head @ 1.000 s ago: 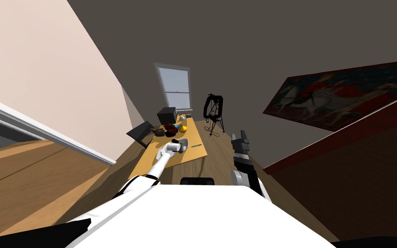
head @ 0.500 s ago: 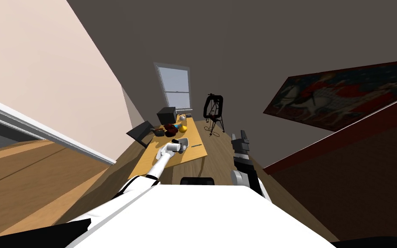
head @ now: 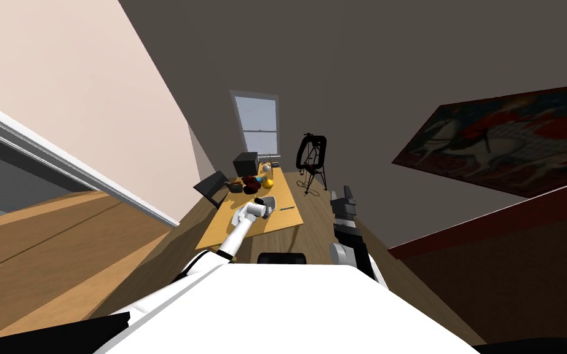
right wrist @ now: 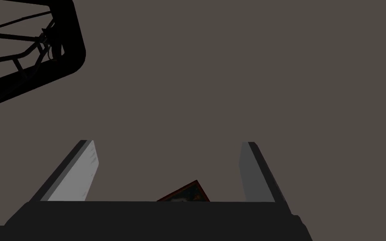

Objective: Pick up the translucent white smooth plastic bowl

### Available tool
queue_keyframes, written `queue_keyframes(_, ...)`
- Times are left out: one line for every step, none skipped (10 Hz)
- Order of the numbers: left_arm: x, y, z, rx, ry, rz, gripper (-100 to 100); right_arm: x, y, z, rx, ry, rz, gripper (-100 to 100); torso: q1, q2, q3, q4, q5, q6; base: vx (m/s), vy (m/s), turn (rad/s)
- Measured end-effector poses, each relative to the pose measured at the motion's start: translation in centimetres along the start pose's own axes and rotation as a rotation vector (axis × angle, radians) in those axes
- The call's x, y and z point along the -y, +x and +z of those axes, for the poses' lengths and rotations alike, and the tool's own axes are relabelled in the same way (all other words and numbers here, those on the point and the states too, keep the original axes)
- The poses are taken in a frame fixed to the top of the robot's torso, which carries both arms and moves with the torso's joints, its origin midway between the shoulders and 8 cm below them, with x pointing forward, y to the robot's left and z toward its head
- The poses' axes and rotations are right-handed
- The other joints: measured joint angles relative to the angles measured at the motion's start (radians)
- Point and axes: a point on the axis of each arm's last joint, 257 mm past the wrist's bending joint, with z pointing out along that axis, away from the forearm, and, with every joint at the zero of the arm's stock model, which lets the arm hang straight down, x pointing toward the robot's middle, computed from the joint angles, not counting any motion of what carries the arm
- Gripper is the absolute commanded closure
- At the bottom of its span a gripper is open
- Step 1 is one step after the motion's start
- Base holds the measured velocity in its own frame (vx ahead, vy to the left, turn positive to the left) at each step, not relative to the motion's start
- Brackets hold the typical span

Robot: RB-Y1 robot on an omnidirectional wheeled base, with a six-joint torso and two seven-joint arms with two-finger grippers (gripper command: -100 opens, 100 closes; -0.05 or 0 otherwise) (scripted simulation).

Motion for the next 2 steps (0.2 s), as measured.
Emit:
queue_keyframes(-0.38, 1.64, -0.39, -0.007, -0.001, 0.011, 100, 0.00, 0.00, 0.00, 0.000, 0.000, 0.000, 0, 0.001, 0.000, 0.000, 0.000, 0.000, 0.000, 0.015, 0.040, 0.021)
queue_keyframes(-0.46, 1.80, -0.44, -0.007, -0.003, 0.010, 0, 0.00, 0.01, 0.00, 0.000, 0.000, 0.000, 0, -0.002, 0.001, 0.000, 0.000, 0.000, 0.000, 0.002, 0.008, -0.004)
